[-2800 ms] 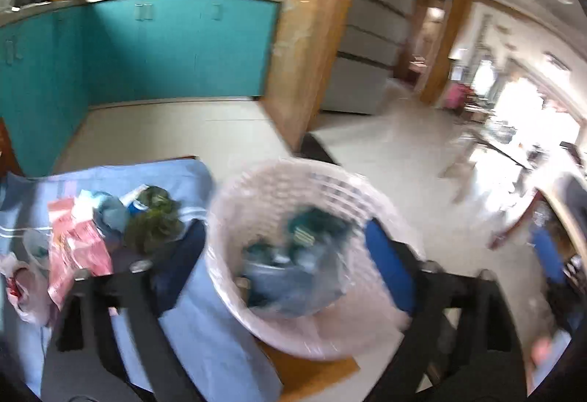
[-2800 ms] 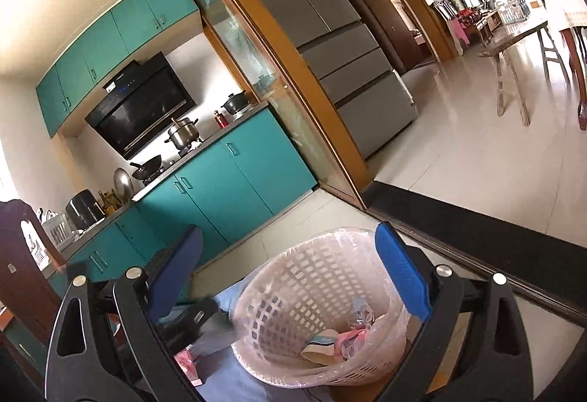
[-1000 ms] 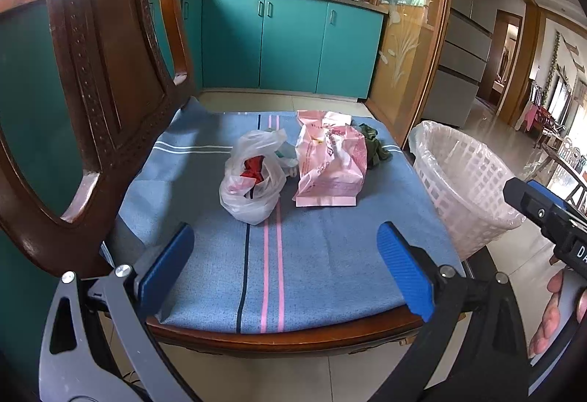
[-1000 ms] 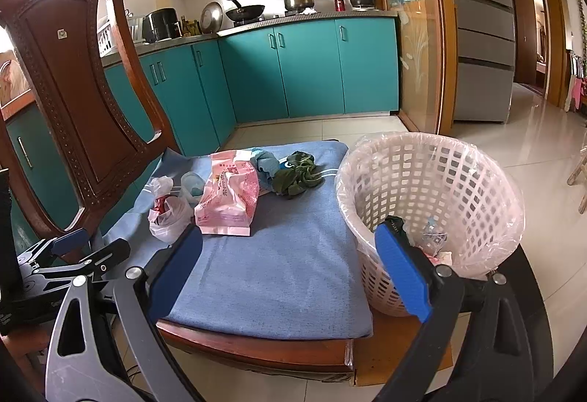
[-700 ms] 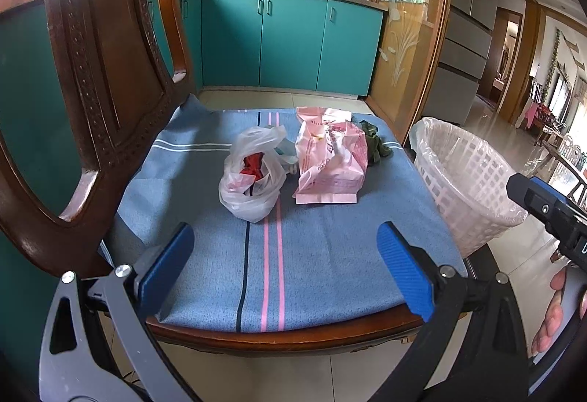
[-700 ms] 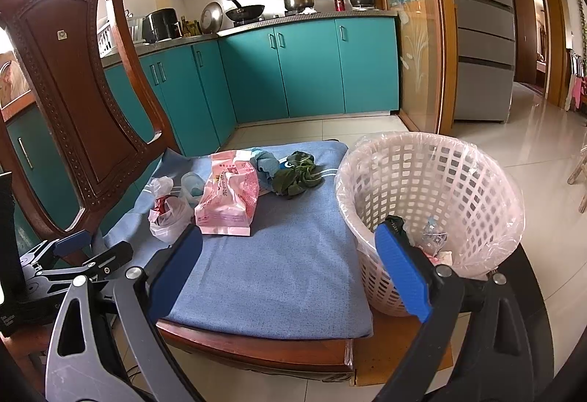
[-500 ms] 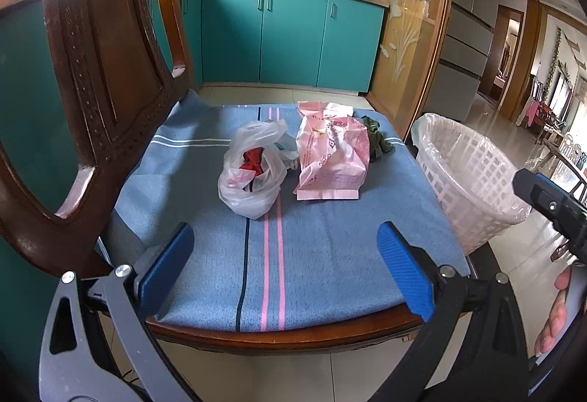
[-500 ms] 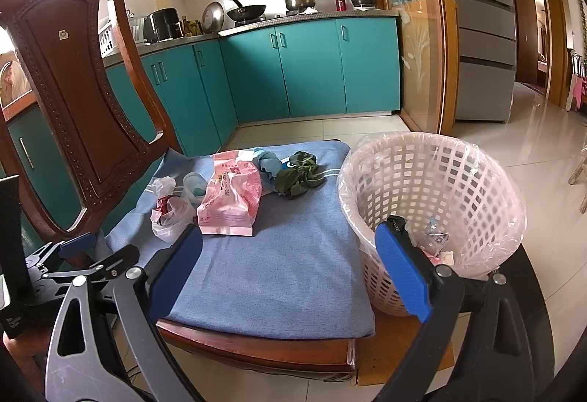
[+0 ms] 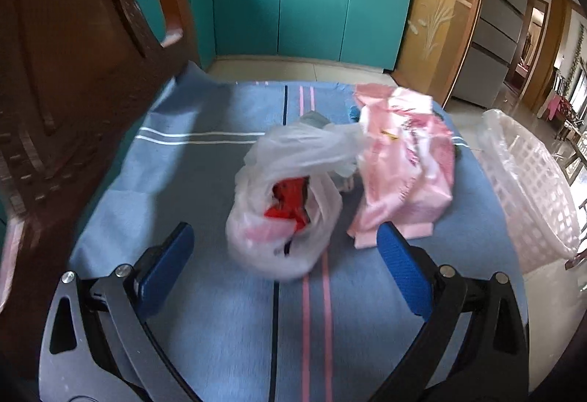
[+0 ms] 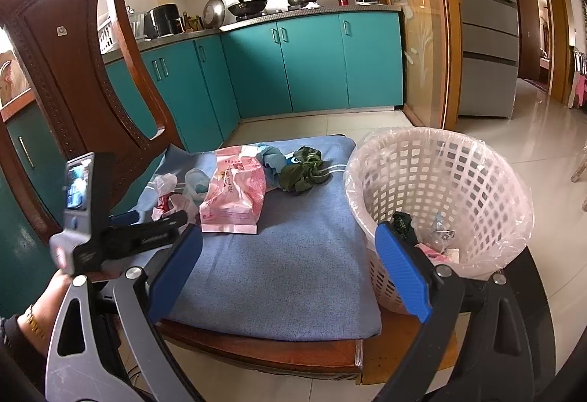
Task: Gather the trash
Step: 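Grasp the white plastic bag with red contents with the left tool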
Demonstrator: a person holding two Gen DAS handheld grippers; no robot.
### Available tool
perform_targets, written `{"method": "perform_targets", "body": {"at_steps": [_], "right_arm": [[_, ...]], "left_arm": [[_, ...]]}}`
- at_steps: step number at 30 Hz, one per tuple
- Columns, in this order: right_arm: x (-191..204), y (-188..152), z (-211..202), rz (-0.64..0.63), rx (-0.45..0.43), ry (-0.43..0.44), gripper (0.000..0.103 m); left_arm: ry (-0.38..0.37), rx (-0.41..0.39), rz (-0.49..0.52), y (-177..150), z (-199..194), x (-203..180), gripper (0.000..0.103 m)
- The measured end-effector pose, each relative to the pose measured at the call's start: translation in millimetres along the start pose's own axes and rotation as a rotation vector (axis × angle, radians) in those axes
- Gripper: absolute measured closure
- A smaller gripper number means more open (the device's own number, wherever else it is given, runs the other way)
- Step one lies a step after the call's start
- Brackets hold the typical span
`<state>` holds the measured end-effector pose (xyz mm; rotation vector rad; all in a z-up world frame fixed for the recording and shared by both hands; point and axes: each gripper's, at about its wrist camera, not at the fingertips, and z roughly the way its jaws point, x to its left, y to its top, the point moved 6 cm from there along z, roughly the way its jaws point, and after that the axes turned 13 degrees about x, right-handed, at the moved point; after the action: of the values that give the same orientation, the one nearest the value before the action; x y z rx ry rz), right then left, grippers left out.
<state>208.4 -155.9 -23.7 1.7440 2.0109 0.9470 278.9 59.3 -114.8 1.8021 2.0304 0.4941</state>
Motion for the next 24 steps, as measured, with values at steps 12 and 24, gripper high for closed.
{"method": "perform_targets", "body": {"at_steps": [12, 24], "right_arm": [[-0.7, 45.6, 75.5, -0.112, 0.114, -0.046, 0.010], [-28.0, 102.3, 194.7, 0.013, 0.336, -0.026, 0.040]], "left_arm": [[-0.090, -0.055, -0.087, -10.4, -63.6, 29.1, 0.072], [-0.102, -0.275, -0.025, -27.0, -145.3, 23.0, 0.072]]}}
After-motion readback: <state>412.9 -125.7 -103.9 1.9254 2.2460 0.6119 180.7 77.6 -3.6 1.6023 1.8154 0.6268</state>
